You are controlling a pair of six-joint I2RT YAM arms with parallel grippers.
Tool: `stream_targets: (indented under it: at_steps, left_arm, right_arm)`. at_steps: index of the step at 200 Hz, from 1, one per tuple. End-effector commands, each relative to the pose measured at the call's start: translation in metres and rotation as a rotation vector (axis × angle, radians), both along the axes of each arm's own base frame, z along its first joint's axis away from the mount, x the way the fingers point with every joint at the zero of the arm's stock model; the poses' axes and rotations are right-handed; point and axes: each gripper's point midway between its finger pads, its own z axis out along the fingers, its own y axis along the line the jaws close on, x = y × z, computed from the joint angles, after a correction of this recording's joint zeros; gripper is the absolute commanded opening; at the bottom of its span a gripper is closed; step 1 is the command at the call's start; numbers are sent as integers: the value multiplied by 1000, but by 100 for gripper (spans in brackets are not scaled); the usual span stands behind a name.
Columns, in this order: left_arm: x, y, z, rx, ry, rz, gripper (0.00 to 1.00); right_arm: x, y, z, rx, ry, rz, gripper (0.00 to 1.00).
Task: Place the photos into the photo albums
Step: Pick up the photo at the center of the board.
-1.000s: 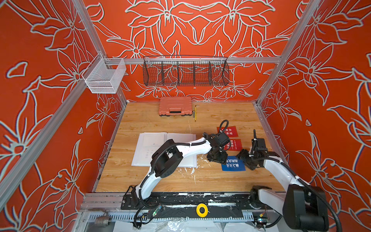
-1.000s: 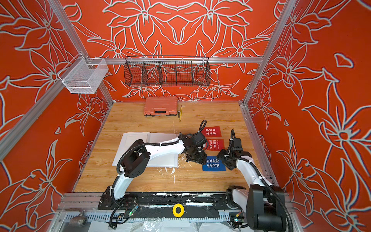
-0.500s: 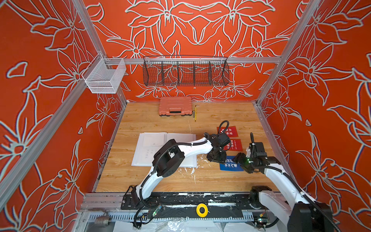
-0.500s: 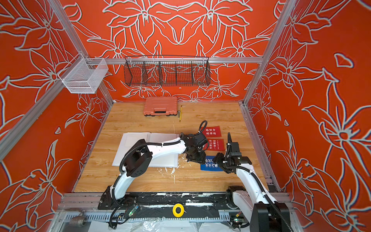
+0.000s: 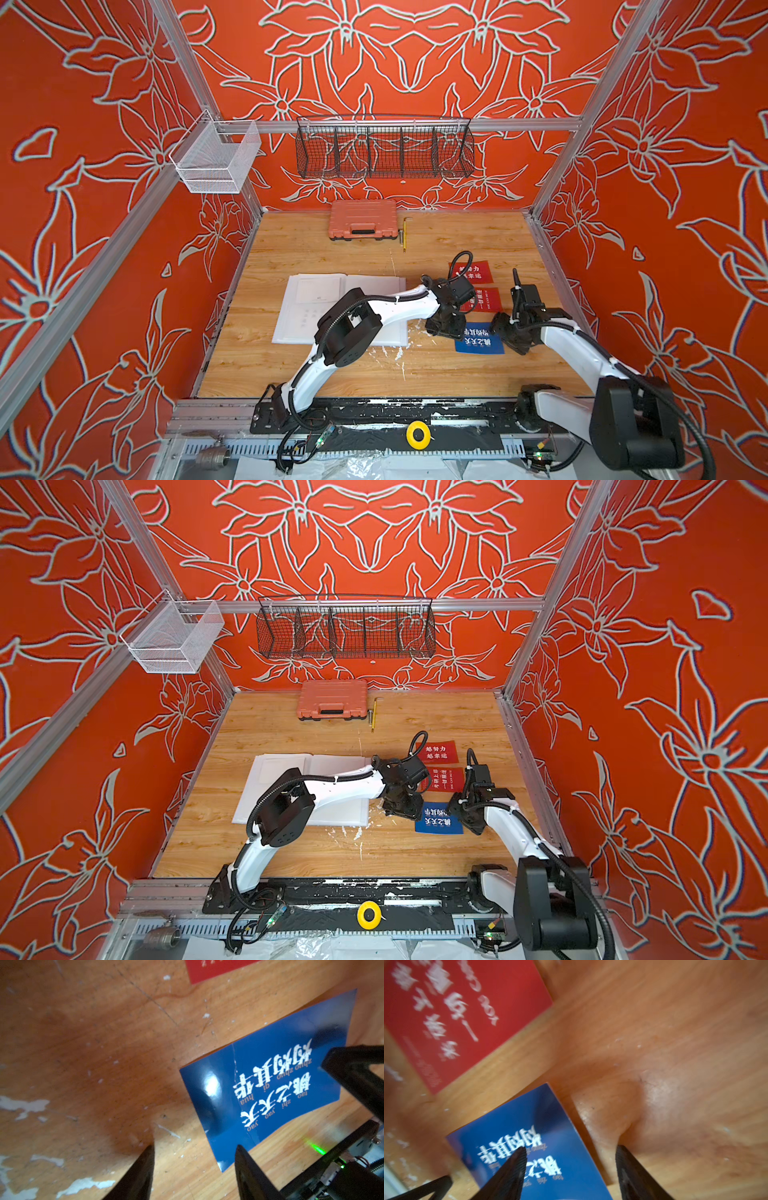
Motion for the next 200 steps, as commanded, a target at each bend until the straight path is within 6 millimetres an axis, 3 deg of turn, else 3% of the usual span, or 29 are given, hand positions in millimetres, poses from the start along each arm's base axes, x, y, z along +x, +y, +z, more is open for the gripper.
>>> stream_targets:
  at_steps: [1,46,121,200]
  left_arm:
    - [-4,10,8,20,-4,8,61]
    - [0,20,2,34,5,28,62]
    - [17,39,2,34,5,77,60]
    - [23,49,-1,49,9,92,60]
  right_arm:
    - [10,3,2,10,-21,29,71]
    - [4,31,-5,119,-24,88,70]
    - [-17,67,-7,154,17,204,69]
    - [-11,98,-1,306,-47,263,63]
